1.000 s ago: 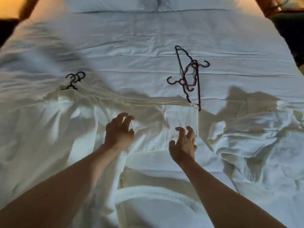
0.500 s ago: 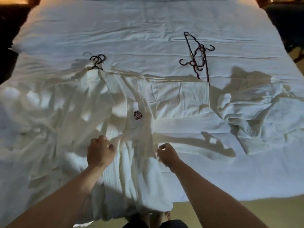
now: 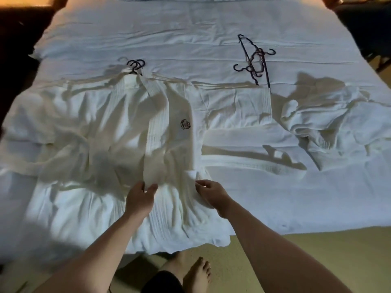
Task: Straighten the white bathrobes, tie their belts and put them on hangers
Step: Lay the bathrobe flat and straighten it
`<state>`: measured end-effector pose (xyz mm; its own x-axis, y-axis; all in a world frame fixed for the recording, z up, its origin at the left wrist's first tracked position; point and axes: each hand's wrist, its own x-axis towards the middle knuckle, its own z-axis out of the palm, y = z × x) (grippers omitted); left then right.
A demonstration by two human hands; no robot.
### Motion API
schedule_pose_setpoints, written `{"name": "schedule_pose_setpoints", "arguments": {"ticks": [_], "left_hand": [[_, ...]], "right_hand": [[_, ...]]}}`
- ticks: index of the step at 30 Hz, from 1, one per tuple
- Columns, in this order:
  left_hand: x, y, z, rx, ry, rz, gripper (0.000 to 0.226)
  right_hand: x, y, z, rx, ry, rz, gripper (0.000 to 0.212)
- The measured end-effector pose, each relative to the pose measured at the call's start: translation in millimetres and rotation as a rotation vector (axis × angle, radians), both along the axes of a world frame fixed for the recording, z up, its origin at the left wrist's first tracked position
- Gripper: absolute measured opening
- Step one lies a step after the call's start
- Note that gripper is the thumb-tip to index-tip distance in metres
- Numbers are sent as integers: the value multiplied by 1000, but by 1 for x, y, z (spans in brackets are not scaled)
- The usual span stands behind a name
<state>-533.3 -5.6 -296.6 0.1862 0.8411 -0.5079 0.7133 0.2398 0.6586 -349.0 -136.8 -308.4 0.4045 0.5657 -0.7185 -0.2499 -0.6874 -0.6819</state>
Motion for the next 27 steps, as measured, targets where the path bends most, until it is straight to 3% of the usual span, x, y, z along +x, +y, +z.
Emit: {"name": "schedule_pose_setpoints", "arguments": {"ticks": [3,7,10,15,19,22,24,27], "left_hand": [[-12,-5,12,-39,-57,-38,22],[-29,-3,10,-15,-105,0,22],[-47,5,2,65,-70,59,22],[-84,28,-16,130,28,95,29],[-91,32,-24,-79,-121,47,16],[-97,21,-30,-451,-262,9,30],[-102,11,-31,-638,-283,-44,38],[-109,7,-32,-570,-260,-176,52]], "right_hand": [[-10,6,9,-15,40,103,26],[-17,10,16,-115,9,179,50],[-11,3,25,-220,47,199,15],[-17,-5,16,-191,-21,22,17],[-48,1,-7,-172,-22,-119,26],[-65,12,-13,-171,-124,-77,50],[-71,17,-12,-177,-166,-60,53],[-74,14,-13,-202,-164,-52,38]]}}
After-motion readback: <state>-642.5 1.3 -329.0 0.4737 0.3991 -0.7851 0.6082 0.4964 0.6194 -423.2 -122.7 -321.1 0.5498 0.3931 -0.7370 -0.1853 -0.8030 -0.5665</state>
